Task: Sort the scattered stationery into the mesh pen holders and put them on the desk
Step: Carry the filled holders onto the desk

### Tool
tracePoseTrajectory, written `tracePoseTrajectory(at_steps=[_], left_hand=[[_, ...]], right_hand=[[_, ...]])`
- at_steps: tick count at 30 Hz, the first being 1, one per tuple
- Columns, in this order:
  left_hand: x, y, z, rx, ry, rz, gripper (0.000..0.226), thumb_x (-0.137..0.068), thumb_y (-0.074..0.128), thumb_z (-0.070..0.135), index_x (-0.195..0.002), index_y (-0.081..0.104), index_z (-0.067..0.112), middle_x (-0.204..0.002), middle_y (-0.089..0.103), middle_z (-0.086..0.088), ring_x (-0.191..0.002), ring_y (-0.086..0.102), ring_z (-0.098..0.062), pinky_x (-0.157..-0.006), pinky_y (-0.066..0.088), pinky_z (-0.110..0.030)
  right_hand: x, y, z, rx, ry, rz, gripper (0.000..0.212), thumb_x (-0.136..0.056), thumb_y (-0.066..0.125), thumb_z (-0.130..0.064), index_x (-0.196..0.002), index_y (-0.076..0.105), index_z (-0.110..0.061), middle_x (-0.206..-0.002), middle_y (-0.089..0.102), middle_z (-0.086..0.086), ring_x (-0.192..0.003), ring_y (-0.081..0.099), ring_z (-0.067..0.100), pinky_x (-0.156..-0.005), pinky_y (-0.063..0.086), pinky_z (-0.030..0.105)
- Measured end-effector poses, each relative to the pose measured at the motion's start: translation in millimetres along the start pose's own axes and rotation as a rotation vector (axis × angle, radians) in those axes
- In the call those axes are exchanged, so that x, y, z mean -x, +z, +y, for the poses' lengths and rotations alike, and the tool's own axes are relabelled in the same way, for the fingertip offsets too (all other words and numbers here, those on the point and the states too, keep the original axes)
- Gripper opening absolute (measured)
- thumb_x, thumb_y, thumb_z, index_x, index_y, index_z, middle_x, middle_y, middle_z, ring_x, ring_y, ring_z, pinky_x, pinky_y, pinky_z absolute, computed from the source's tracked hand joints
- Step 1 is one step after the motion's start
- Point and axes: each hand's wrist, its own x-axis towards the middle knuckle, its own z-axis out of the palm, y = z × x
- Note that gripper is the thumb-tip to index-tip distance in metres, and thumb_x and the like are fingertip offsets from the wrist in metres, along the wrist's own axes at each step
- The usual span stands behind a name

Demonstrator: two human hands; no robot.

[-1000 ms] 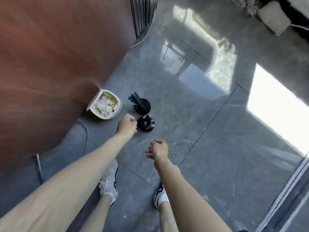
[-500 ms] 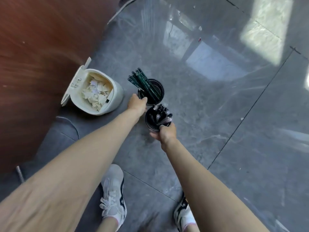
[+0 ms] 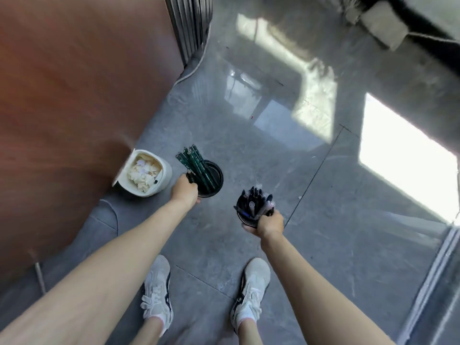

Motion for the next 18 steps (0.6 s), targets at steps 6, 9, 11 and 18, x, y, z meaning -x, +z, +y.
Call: tracePoseTrajectory(at_steps=[6,9,11,18], left_hand=[[160.4,-64.9,77.7,-0.045,0.127,-0.058,0.037,-0.092,0.032,-0.003,-0.127,0.042,0.004,-0.096,0.057,-0.018,-0.071,0.060,-0.032,-0.055,0.051,-0.033],[237.6,-103.8,111.7,-0.135,0.196,-0.040,0.039,-0.090,0.032,-0.004,-0.127,0.043,0.002,-0.081,0.060,-0.021,-0.059,0.058,-0.028,-0.056,0.054,-0.031],[288.8,-128.5,134.3,-0.146,0.244,-0.013,0.042,-0.088,0.033,-0.005,-0.128,0.044,0.003,-0.072,0.061,-0.017,-0.053,0.056,-0.025,-0.055,0.052,-0.031],[434.7,-211.7,167.6,0.071,0.271,0.162,0.025,-0.088,0.037,-0.001,-0.107,0.052,0.003,-0.077,0.067,-0.022,-0.052,0.058,-0.025,-0.039,0.042,-0.022]], right_hand=[[143.8,-58.1,-102.9,0.090,-0.165,-0.085,0.025,-0.091,0.042,0.004,-0.109,0.058,-0.005,-0.110,0.062,0.017,-0.081,0.068,0.042,-0.044,0.055,0.032],[225.8,-86.7,-146.7,0.180,-0.263,-0.105,0.027,-0.087,0.039,0.006,-0.104,0.058,-0.004,-0.112,0.060,0.018,-0.080,0.067,0.042,-0.047,0.057,0.039],[276.6,-105.8,-175.2,0.210,-0.302,-0.125,0.032,-0.084,0.034,0.011,-0.101,0.056,-0.004,-0.114,0.057,0.018,-0.087,0.065,0.045,-0.042,0.055,0.035],[416.5,-141.7,-251.0,0.386,-0.479,-0.168,0.018,-0.086,0.045,-0.001,-0.101,0.054,-0.001,-0.110,0.056,0.018,-0.071,0.066,0.041,-0.046,0.056,0.045]])
